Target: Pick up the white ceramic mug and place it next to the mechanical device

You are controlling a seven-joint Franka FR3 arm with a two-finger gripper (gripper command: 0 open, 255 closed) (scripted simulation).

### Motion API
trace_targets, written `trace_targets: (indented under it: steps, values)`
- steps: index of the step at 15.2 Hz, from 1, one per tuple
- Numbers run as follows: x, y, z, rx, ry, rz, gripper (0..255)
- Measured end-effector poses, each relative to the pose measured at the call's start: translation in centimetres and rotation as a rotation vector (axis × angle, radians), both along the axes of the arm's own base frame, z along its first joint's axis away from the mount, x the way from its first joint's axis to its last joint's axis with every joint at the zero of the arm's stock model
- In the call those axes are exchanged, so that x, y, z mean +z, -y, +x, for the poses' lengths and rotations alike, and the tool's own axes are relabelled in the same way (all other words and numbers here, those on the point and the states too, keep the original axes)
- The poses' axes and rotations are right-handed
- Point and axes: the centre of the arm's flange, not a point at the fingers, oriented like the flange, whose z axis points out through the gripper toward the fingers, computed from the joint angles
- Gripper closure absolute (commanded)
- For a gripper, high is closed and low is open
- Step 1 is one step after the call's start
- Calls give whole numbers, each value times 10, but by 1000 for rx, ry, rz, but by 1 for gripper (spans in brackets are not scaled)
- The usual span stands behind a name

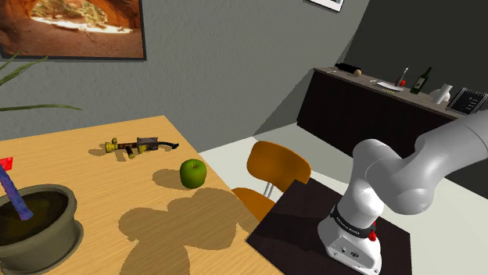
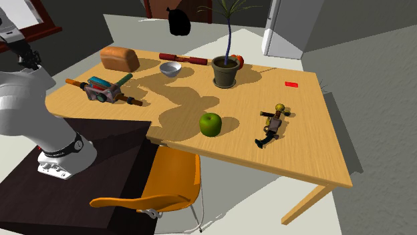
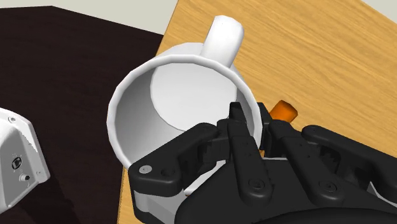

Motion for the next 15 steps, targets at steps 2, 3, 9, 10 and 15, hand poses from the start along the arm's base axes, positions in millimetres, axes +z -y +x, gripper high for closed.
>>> trace_targets:
  steps: [2,3,9,10,15]
  values:
    - [-10,1,1,0,0,0,255]
    - [-16,1,1,0,0,0,255]
    - [-47,0,-1,0,0,0,255]
    - [-51,1,0,0,0,0,255]
    - [-79,0,-1,0,0,0,255]
